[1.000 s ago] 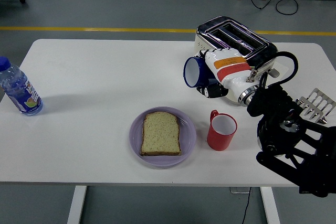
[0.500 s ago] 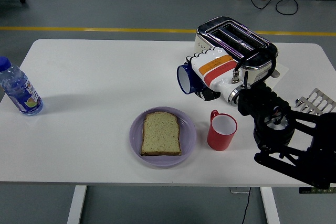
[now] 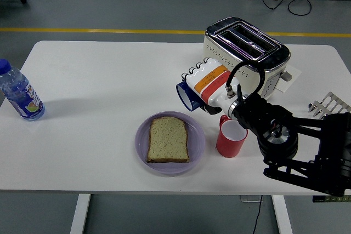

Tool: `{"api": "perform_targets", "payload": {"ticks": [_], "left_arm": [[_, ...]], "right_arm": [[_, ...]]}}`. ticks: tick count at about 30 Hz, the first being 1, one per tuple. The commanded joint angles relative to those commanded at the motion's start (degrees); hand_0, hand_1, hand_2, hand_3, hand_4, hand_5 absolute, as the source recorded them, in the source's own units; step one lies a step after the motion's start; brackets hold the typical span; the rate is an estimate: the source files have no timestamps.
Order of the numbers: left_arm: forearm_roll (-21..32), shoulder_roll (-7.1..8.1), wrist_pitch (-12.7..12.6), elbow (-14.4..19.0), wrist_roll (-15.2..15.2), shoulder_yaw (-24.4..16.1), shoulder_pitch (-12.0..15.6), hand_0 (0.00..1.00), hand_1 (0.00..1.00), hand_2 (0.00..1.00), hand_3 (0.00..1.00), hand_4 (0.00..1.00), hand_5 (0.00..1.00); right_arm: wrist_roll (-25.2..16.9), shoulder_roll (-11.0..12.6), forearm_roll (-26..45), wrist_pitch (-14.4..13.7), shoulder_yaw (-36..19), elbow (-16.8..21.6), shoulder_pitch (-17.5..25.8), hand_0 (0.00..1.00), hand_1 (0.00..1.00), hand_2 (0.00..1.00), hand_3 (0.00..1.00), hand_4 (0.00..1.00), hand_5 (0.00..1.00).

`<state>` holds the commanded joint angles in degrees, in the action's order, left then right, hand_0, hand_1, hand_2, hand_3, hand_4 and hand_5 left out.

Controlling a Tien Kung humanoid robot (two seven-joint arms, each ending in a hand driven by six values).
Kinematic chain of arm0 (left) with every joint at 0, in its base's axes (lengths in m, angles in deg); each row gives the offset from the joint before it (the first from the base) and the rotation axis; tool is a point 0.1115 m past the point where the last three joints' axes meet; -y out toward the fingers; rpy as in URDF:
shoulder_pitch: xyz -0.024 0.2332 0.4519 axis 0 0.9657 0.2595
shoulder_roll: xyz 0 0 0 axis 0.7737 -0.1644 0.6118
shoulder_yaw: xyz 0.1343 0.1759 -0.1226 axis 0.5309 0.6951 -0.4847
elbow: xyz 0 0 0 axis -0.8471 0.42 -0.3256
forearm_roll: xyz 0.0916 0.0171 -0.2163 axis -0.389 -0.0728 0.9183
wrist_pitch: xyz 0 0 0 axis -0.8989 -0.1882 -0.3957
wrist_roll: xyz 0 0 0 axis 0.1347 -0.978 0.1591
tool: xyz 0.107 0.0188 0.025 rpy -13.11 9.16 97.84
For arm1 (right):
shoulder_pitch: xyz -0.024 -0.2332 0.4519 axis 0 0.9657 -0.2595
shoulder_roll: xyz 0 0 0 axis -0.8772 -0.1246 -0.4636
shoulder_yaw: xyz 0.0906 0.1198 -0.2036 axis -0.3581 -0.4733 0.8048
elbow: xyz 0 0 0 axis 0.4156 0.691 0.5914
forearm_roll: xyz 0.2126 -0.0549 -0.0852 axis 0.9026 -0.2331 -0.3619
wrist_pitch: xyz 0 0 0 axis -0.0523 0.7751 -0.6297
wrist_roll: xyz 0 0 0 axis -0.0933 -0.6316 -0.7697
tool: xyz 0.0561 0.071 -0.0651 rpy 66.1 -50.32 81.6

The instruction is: Pick up the cup,pour liquid into bread,place the cup on the desk

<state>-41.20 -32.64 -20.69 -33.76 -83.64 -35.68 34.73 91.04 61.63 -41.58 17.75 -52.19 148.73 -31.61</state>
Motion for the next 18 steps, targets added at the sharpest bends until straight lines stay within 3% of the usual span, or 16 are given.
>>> {"api": "perform_targets", "payload": {"ticks": [12,18], "left_arm": [[0.08,0.09,0.01,0.02,0.0,0.01,-0.01,0.633,0.641,0.651,0.504,0.239,0.861],[0.09,0.02,0.0,0.03,0.0,0.03,0.19,0.633,0.641,0.651,0.504,0.239,0.861]], "right_arm": [[0.62,-0.09,-0.96,1.67,0.31,0.22,-1.02,0.54,0.458,0.571,0.583,0.594,0.002],[-0.07,-0.04,0.82,0.03,-0.71,-0.06,0.3,0.539,0.458,0.572,0.583,0.59,0.002]]}}
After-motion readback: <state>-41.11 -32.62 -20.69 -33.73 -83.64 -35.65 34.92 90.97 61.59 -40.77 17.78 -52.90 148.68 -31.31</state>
